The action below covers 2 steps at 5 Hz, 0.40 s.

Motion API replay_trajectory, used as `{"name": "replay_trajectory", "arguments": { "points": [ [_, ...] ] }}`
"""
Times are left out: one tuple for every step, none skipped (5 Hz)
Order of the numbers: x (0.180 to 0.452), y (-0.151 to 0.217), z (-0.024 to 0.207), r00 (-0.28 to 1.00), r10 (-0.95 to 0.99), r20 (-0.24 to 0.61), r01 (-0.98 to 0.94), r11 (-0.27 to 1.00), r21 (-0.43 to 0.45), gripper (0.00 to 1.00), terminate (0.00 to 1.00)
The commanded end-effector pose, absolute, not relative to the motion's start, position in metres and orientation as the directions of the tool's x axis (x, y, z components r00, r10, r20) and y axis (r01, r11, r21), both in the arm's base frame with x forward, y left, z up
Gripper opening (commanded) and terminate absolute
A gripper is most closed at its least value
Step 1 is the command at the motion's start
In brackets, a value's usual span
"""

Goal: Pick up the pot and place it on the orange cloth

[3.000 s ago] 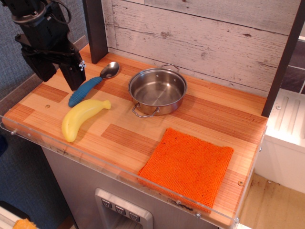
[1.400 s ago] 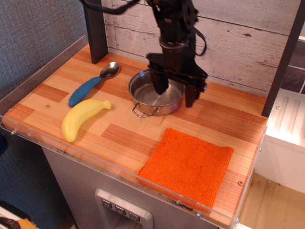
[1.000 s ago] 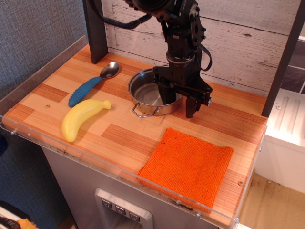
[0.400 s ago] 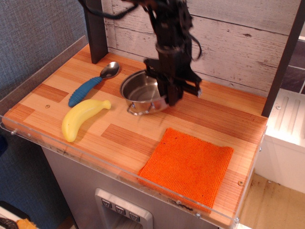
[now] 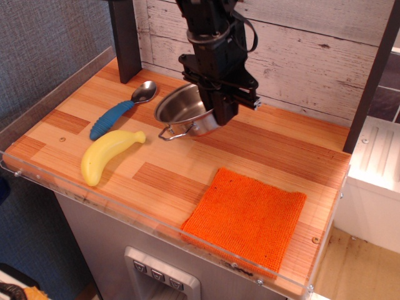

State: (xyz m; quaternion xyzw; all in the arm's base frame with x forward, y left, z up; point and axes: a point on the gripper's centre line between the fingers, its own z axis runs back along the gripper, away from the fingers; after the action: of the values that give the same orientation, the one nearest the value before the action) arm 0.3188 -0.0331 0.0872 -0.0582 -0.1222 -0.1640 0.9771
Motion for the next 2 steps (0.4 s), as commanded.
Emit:
{"name": "replay_trajectory", "arguments": {
  "points": [
    [0.255, -0.073, 0.092, 0.84, -0.461, 0.288, 0.478, 0.878, 0.009, 0.0, 0.0],
    [0.232, -0.091, 0.079, 0.807, -0.523, 0.274, 0.54, 0.842, 0.017, 0.0, 0.0]
  ]
}}
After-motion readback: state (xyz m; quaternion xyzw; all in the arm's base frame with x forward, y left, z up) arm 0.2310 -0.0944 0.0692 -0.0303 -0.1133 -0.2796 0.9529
